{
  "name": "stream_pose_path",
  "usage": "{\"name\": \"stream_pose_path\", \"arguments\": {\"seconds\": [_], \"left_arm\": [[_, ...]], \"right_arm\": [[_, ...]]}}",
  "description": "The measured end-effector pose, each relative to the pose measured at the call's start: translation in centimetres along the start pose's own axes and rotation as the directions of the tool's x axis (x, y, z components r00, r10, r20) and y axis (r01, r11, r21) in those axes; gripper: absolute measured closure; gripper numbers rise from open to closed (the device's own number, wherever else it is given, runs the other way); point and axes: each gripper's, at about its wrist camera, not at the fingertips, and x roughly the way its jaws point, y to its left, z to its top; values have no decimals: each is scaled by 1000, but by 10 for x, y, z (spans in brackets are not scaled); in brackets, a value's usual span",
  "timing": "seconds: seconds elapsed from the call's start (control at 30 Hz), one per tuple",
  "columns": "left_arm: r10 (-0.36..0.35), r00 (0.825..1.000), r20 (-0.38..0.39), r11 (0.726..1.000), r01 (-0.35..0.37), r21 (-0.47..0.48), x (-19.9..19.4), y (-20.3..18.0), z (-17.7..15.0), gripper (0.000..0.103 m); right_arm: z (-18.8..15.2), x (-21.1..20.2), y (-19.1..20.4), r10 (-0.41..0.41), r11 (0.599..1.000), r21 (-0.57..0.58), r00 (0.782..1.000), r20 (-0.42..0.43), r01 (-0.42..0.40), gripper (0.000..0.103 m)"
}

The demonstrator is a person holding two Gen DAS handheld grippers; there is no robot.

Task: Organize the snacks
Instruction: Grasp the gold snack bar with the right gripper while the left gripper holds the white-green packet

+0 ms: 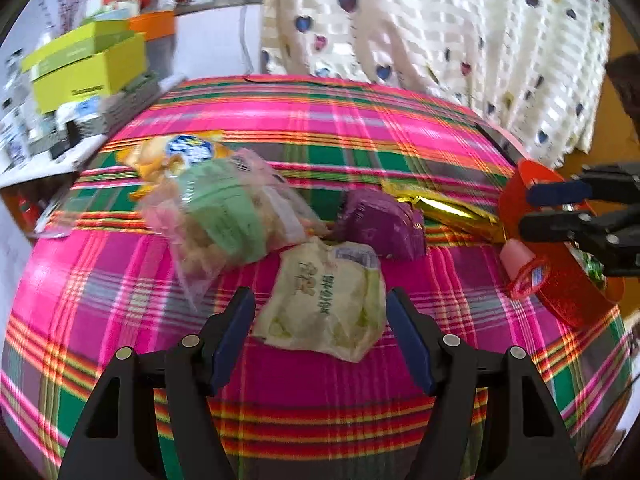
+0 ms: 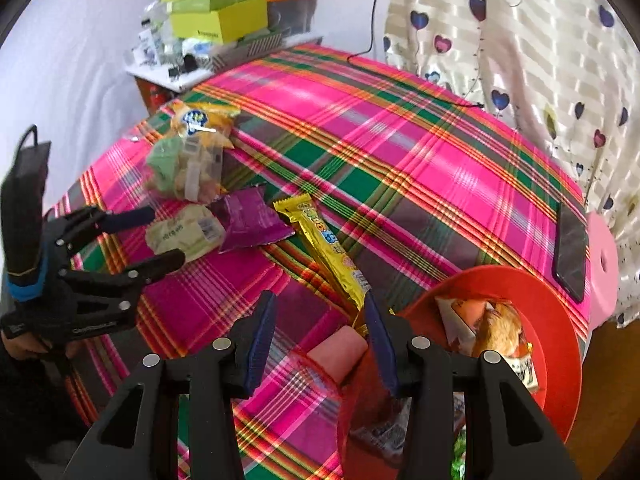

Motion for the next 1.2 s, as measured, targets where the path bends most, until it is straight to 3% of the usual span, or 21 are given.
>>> {"name": "stream_pose_path", "arguments": {"seconds": [0.1,0.33,0.53,0.67,0.87,1.2], "left_arm": [[-20,999,-42,1000,21,23,11,-3,1,34],[10,999,-44,999,-7,52,14,-6,2,34],[-6,999,-43,999,8,48,13,-4,2,34],[-11,999,-40,999,13,46,11,-2,1,36],[-34,999,-30,999,35,13,7,3,-1,37],[-61,998,-4,997,61,-41,-7,9,-6,39]], "right_arm": [[5,11,-1,12,1000,-12,999,-31,-12,59],[22,37,-3,1,998,-65,994,-113,-8,59],[30,65,-5,-20,995,-97,980,-198,1,59],[32,76,-6,-47,993,-115,972,-230,20,68],[33,72,-6,-43,994,-109,978,-204,21,83],[37,43,-11,-36,998,-45,996,-84,32,83]]}}
